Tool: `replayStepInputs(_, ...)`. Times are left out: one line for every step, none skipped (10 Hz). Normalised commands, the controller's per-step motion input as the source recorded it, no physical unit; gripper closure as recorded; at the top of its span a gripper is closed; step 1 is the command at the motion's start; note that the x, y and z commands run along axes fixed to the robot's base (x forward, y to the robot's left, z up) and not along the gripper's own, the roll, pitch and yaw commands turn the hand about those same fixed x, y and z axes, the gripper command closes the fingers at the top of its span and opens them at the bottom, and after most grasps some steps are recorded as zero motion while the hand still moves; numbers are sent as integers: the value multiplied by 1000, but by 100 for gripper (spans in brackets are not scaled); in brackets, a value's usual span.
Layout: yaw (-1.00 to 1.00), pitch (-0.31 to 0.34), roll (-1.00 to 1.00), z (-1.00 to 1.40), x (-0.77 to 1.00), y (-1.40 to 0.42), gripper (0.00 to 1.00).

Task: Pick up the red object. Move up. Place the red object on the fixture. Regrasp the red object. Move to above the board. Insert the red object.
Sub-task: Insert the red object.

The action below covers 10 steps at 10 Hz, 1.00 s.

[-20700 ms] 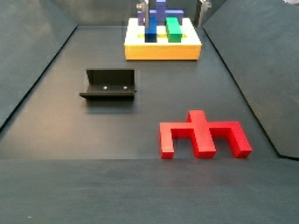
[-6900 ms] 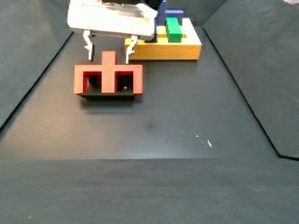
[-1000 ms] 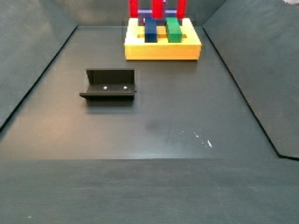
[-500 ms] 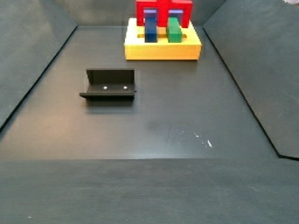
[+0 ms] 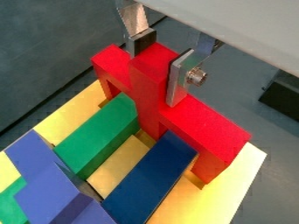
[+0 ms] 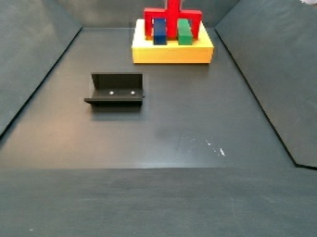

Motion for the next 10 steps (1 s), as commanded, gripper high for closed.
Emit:
replayStepInputs(0, -41, 0, -266, -43, 0, 100)
replayStepInputs(0, -26, 27, -203, -74, -34, 100)
replayStepInputs(0, -19, 60, -123, -186, -17, 100)
replayStepInputs(0, -11, 73, -89, -111, -91, 100)
replayStepInputs(0, 0, 61, -140, 0, -177, 100)
replayStepInputs(120, 0, 63, -203, 86, -200, 100)
replayStepInputs(229, 0, 83, -220, 149, -171, 100)
replayStepInputs(249, 0, 101, -217, 191, -157, 100)
replayStepInputs(251, 0, 89, -191, 157, -106, 100)
replayStepInputs(143, 0, 63, -274, 0, 0, 100)
